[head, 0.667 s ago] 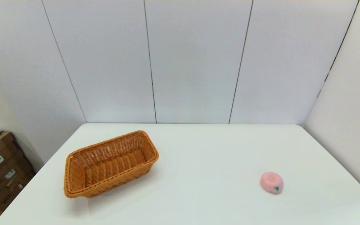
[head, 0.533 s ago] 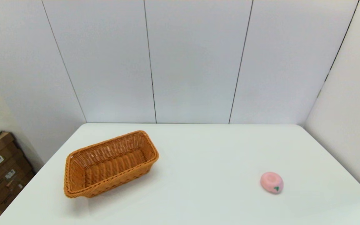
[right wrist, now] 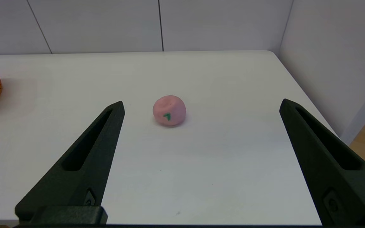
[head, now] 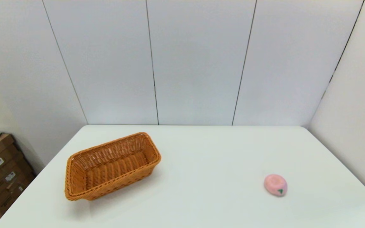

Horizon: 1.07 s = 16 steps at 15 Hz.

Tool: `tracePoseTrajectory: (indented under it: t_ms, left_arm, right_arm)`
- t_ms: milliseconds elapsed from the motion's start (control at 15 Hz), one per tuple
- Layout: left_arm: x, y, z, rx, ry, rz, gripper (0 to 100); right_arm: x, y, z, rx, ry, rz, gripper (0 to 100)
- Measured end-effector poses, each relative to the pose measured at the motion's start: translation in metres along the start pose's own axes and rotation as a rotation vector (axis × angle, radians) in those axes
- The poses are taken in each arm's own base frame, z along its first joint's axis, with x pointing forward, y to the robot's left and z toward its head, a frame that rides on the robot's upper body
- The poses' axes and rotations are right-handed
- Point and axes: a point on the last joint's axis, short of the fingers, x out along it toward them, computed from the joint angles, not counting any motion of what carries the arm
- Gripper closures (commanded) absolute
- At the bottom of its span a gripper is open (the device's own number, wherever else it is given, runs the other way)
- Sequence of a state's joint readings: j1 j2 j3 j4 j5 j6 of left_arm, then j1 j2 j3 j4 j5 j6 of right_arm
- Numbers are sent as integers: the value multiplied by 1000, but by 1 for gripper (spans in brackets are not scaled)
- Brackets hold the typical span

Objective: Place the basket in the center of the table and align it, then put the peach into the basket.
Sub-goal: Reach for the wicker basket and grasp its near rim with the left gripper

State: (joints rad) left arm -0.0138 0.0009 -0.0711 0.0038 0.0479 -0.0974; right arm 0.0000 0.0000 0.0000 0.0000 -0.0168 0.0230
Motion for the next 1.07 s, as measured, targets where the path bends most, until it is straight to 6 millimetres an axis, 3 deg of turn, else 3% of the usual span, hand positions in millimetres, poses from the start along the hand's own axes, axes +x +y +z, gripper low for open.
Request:
tracePoseTrajectory:
  t_ms: [267, 467, 667, 800, 1067]
  left_arm:
    - [-6, -4, 42, -88, 13, 15, 0]
    - [22, -7, 72, -256, 148, 82, 0]
    - [77, -11, 85, -397, 351, 178, 0]
    - [120, -12, 81, -479, 482, 252, 0]
    - [211, -9, 42, -599, 696, 412, 0]
  right_arm:
    - [0, 0, 0, 0, 0, 0, 0]
    - [0, 0, 0, 0, 0, 0, 0]
    - [0, 0, 0, 0, 0, 0, 0]
    - [0, 0, 0, 0, 0, 0, 0]
    - [0, 0, 0, 0, 0, 0, 0]
